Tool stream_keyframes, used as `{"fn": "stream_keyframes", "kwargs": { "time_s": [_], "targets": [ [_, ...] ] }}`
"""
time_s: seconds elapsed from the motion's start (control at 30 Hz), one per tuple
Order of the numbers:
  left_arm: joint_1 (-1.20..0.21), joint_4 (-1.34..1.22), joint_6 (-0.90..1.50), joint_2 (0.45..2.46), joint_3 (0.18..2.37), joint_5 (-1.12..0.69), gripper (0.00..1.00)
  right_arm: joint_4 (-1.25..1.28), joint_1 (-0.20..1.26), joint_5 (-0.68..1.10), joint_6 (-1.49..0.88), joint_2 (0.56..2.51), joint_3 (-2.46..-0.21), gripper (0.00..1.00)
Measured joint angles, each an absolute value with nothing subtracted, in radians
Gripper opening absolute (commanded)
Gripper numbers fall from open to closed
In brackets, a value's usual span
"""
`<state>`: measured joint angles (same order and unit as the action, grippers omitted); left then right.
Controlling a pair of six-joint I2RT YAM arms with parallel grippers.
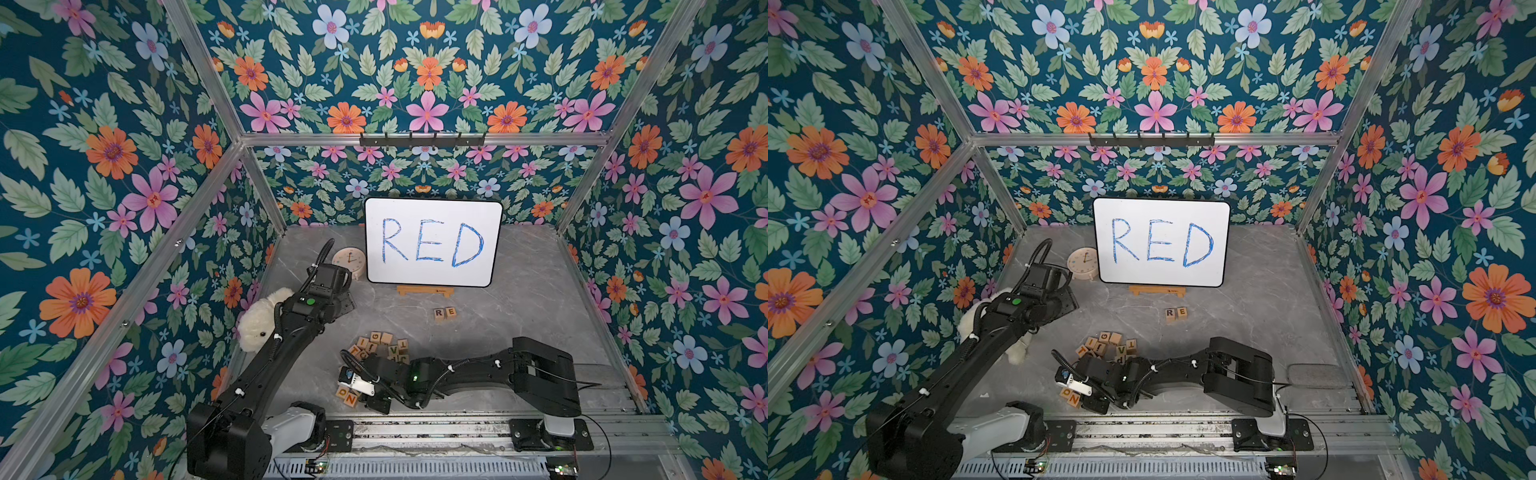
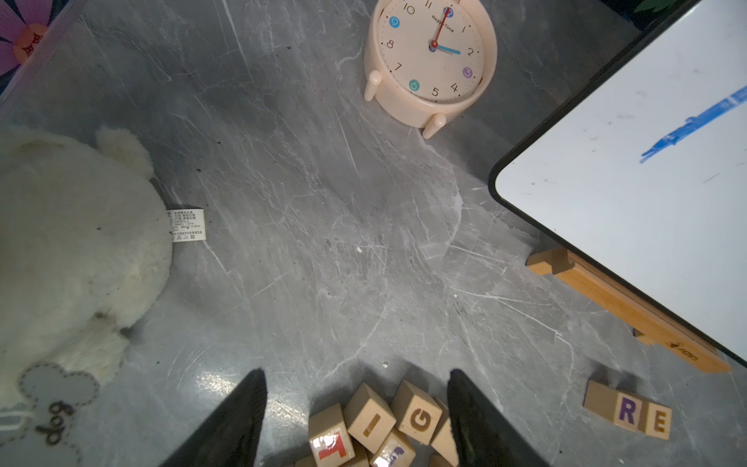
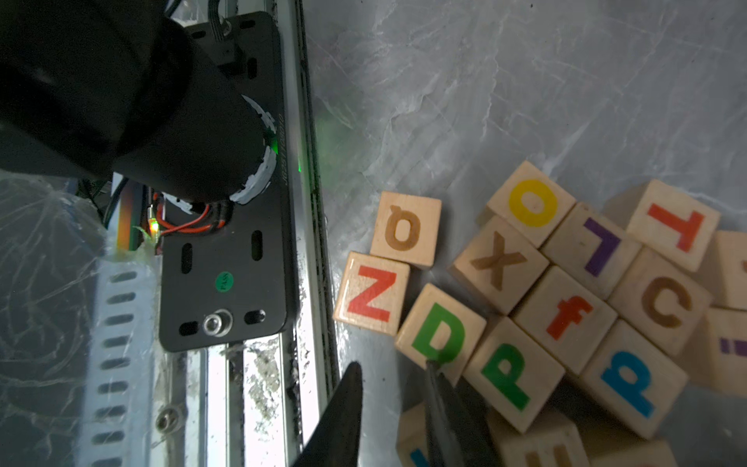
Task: Assemble the uppercase word "red" with letter blocks
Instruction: Pick up the letter block from the center of the board.
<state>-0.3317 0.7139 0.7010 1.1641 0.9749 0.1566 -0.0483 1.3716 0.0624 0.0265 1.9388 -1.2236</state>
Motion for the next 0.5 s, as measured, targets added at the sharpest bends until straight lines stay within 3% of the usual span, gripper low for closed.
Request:
{"fn": "stream_keyframes", "kwargs": {
  "time_s": [0.5],
  "targets": [
    [-0.331, 0.715, 0.709, 1.134, 0.973, 0.161, 0.73, -0.118, 1.408, -0.075, 0.019, 1.973, -1.268, 0.36]
  ]
}}
